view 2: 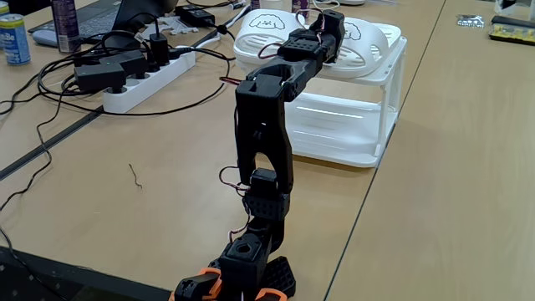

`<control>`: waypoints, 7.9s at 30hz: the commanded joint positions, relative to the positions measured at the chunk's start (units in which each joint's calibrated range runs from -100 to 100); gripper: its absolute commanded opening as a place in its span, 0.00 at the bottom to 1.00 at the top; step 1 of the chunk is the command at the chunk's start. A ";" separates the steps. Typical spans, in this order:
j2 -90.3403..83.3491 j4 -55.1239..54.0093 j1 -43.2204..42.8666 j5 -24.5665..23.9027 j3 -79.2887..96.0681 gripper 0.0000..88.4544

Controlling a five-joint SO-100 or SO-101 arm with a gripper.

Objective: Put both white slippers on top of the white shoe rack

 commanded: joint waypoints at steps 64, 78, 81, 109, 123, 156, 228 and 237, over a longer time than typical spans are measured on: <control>-1.27 -0.84 -0.36 0.47 2.56 0.01; -1.27 -0.93 -0.36 0.47 3.37 0.17; -1.27 -0.93 -0.36 0.47 3.10 0.20; -13.73 -0.84 1.61 0.47 7.88 0.20; -26.94 -0.84 2.68 0.47 23.40 0.20; -27.44 -0.93 15.43 0.47 30.89 0.01; -26.77 -0.93 4.49 0.47 30.62 0.01; -33.92 -0.76 4.00 0.47 31.61 0.01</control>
